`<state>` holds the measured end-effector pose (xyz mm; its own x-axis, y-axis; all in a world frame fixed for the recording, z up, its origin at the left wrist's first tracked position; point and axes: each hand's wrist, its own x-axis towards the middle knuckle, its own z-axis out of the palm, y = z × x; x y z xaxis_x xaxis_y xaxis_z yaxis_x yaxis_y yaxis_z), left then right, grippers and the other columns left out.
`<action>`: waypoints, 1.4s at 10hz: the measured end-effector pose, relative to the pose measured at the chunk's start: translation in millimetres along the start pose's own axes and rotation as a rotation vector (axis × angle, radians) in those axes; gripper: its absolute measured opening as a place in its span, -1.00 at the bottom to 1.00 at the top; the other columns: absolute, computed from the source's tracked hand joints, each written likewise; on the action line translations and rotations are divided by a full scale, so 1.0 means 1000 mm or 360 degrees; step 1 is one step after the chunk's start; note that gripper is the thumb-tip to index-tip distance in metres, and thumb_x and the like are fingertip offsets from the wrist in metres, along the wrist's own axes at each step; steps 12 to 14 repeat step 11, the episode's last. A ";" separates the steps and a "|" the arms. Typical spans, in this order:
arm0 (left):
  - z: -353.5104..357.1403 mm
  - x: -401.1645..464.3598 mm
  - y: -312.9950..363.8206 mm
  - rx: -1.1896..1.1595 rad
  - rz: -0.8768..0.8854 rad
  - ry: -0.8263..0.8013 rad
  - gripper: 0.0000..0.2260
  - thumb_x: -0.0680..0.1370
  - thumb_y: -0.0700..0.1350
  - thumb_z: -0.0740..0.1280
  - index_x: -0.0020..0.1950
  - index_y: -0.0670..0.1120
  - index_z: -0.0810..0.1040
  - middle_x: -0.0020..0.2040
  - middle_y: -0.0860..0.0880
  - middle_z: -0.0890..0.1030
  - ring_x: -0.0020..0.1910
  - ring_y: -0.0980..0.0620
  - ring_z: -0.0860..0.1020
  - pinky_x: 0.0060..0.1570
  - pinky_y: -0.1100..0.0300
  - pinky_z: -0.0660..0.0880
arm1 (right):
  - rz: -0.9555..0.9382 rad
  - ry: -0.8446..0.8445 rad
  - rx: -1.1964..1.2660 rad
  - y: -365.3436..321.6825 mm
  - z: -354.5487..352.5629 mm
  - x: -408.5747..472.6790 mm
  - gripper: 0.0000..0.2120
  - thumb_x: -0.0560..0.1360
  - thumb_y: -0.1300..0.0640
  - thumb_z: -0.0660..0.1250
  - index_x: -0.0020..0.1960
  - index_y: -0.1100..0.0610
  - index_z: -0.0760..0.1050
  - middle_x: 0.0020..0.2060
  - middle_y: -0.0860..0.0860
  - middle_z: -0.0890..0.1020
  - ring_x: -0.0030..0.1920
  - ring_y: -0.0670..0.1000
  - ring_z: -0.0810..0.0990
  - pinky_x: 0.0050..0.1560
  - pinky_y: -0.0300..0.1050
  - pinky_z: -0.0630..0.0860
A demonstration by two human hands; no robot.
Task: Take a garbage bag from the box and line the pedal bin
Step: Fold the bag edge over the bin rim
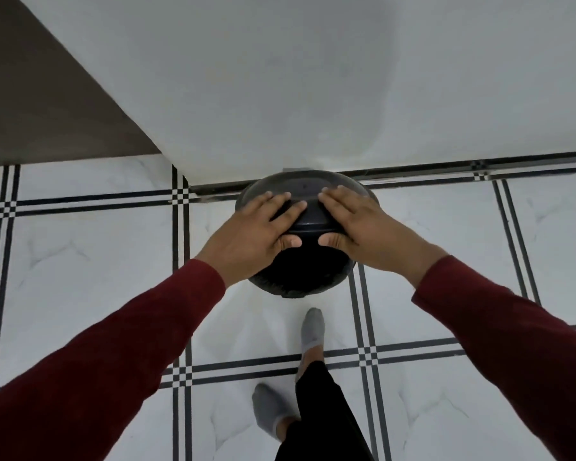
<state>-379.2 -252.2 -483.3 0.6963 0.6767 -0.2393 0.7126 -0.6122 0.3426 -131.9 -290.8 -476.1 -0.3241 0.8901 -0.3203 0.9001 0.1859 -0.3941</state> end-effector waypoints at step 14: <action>0.130 -0.036 0.059 0.0059 -0.0587 -0.0093 -0.68 0.65 -0.05 0.22 0.37 -0.10 0.50 0.31 -0.11 0.52 0.25 -0.19 0.48 0.15 -0.09 0.51 | 0.0251 -0.0157 0.0264 0.000 0.132 -0.024 -0.69 0.49 0.13 0.27 0.20 0.16 0.55 0.09 0.11 0.60 0.15 0.14 0.57 0.15 0.06 0.57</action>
